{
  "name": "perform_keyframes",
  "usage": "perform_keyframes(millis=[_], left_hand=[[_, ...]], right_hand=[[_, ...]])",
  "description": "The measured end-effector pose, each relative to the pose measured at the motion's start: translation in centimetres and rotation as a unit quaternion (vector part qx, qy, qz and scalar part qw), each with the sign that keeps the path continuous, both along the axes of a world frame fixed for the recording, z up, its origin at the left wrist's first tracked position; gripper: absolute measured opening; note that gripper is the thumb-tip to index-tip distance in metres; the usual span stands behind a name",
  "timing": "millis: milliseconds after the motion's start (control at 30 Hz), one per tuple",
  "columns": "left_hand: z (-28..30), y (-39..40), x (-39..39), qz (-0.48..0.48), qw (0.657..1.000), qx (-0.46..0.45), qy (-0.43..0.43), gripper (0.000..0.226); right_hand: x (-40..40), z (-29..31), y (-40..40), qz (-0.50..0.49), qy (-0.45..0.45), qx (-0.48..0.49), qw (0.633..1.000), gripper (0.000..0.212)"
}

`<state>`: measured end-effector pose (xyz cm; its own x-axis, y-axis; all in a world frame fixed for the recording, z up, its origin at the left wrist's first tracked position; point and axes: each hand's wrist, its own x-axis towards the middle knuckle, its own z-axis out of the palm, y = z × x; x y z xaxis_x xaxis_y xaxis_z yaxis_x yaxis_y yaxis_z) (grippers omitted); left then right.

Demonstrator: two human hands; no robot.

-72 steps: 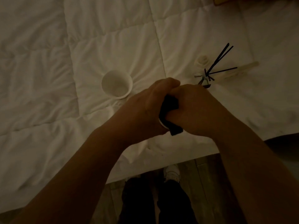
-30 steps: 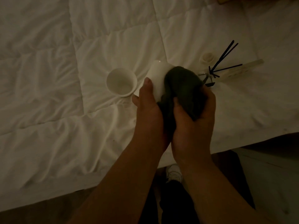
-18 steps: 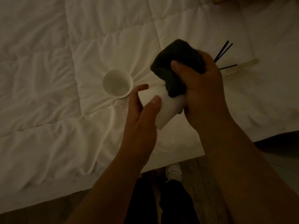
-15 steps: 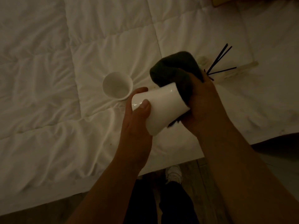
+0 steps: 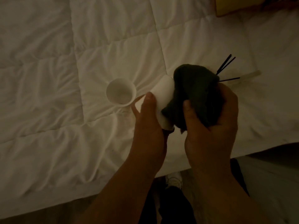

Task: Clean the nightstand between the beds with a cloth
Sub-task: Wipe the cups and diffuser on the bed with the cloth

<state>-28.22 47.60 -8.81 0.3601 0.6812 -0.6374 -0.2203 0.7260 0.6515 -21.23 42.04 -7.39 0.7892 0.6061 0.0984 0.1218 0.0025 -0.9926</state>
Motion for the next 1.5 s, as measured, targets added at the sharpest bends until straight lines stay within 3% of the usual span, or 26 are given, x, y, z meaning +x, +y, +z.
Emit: perform_keyframes(millis=[67, 100, 200, 267, 333, 567, 767, 867, 1033, 1200, 1400, 1500], left_hand=[[0.0, -0.1, -0.4, -0.085, 0.995, 0.04, 0.04, 0.073], [-0.3, 0.0, -0.9, -0.114, 0.991, 0.06, 0.046, 0.072], [-0.8, 0.4, -2.8, -0.132, 0.986, 0.096, 0.026, 0.04], [-0.8, 0.7, -3.9, -0.139, 0.986, 0.092, 0.008, 0.043], [-0.5, 0.8, -4.3, -0.145, 0.983, 0.113, 0.025, 0.052], [0.3, 0.3, -3.0, -0.132, 0.963, 0.21, 0.104, 0.033], [0.4, 2.1, -2.8, -0.181, 0.925, 0.266, 0.2, 0.045], [-0.8, 4.1, -2.4, -0.217, 0.875, 0.306, 0.307, 0.064], [-2.1, 6.5, 0.8, -0.285, 0.719, 0.472, 0.423, 0.076], [-4.2, 7.2, 4.9, -0.309, 0.587, 0.526, 0.533, 0.075], [-7.9, 5.4, 7.5, -0.385, 0.555, 0.464, 0.573, 0.082], [-8.5, 4.8, 7.6, -0.371, 0.546, 0.457, 0.596, 0.103]], right_hand=[[0.7, 0.6, 0.8, 0.037, -0.056, 0.0, 0.998, 0.042], [1.2, 0.8, 1.4, 0.049, -0.042, -0.008, 0.998, 0.04], [2.8, 0.3, 2.7, 0.048, 0.178, -0.038, 0.982, 0.031], [2.8, -0.8, 2.5, 0.054, 0.316, -0.041, 0.946, 0.036], [2.0, -1.4, 2.2, 0.048, 0.377, -0.019, 0.925, 0.042], [-0.8, -1.2, 1.0, -0.071, 0.346, 0.042, 0.935, 0.05], [-2.5, -0.3, -0.6, -0.104, 0.25, -0.012, 0.962, 0.033], [-3.0, -0.4, -1.3, -0.1, 0.258, -0.024, 0.961, 0.035], [-0.7, -1.6, -3.3, -0.127, 0.376, 0.023, 0.918, 0.044], [3.7, -1.9, -6.6, -0.106, 0.382, 0.026, 0.918, 0.043], [8.5, -3.0, -8.8, -0.116, 0.412, 0.042, 0.903, 0.05], [10.5, -4.0, -9.1, -0.111, 0.418, 0.049, 0.9, 0.046]])
